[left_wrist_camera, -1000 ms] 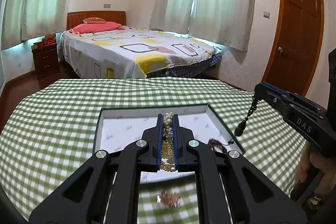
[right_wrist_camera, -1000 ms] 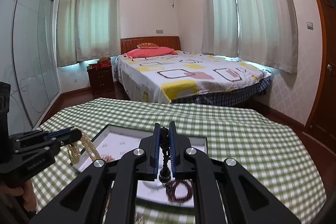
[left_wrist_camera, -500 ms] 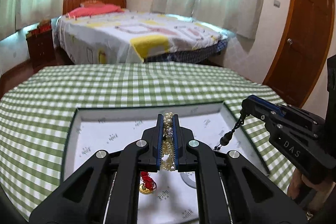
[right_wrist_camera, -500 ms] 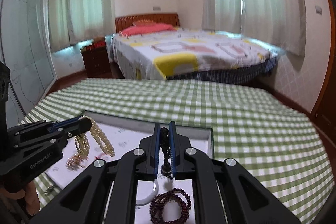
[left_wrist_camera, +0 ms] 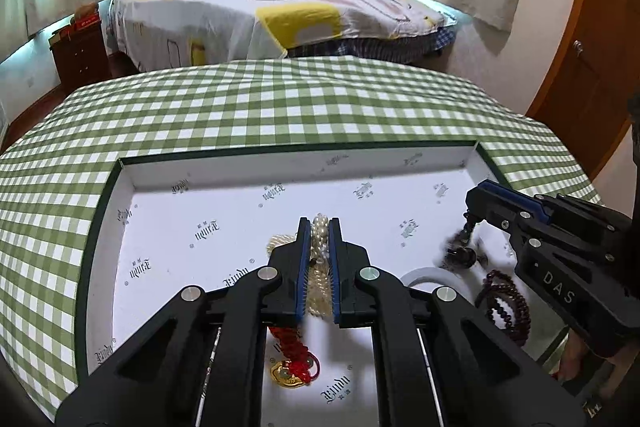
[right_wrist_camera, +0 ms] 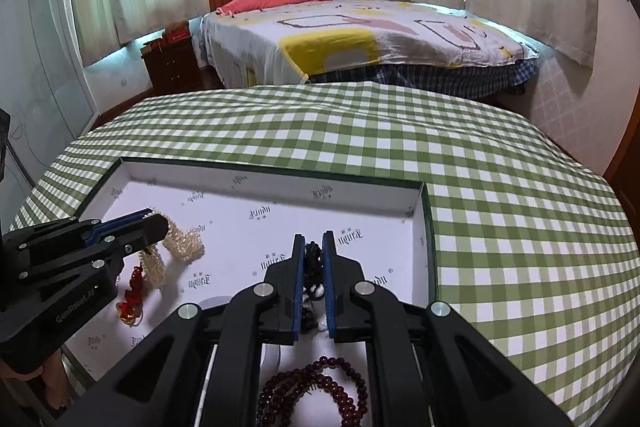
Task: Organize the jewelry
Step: 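Carry pearl necklace and black pendant into the green box and open both tools, then move both open tools out of the box toward the remaining jewelry, then grasp the silver rhinestone brooch with left tool while right tool grasps the silver ring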
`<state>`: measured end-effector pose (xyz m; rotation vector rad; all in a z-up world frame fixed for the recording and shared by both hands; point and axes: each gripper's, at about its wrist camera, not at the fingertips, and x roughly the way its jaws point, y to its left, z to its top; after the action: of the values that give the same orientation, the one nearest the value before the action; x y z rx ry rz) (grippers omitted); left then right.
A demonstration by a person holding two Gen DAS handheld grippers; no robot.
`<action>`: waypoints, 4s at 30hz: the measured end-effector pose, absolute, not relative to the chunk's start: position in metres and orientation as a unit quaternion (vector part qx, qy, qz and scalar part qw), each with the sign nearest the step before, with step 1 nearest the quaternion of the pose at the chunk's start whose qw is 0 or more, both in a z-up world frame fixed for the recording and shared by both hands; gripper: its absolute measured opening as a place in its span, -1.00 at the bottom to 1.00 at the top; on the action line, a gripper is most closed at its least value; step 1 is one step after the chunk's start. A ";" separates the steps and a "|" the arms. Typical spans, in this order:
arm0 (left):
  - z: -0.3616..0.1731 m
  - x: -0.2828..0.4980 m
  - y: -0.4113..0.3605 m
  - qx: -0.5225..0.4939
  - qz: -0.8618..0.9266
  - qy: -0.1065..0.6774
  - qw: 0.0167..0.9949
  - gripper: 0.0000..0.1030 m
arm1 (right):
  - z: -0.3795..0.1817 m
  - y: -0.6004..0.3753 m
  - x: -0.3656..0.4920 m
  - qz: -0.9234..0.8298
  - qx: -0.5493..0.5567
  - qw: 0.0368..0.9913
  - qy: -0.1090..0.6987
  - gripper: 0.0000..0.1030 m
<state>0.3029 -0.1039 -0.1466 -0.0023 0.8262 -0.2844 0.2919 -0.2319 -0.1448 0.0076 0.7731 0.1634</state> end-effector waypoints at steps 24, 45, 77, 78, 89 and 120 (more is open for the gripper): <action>-0.119 0.277 -0.093 0.008 -0.112 0.372 0.921 0.30 | -0.123 -0.232 0.260 0.062 0.010 0.938 0.342 0.25; -0.088 0.196 -0.052 0.002 -0.072 0.332 0.941 0.68 | -0.114 -0.220 0.178 0.061 0.017 0.946 0.317 0.51; -0.149 0.132 0.006 0.008 -0.043 0.394 0.918 0.22 | -0.152 -0.209 0.127 0.067 0.011 0.938 0.340 0.51; -0.152 0.136 0.006 0.008 -0.043 0.400 0.916 0.19 | -0.153 -0.209 0.128 0.067 0.011 0.937 0.341 0.51; -0.172 0.150 -0.001 0.019 -0.068 0.431 0.899 -0.50 | -0.161 -0.207 0.134 0.071 0.014 0.932 0.354 0.52; -0.163 0.138 -0.001 0.025 -0.080 0.412 0.907 -0.75 | -0.182 -0.182 0.139 0.116 -0.009 0.908 0.404 -0.53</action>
<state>0.1377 -0.0007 -0.1629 0.0513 0.8513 -0.1644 0.1392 -0.1820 -0.1823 -0.0194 0.8330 0.2387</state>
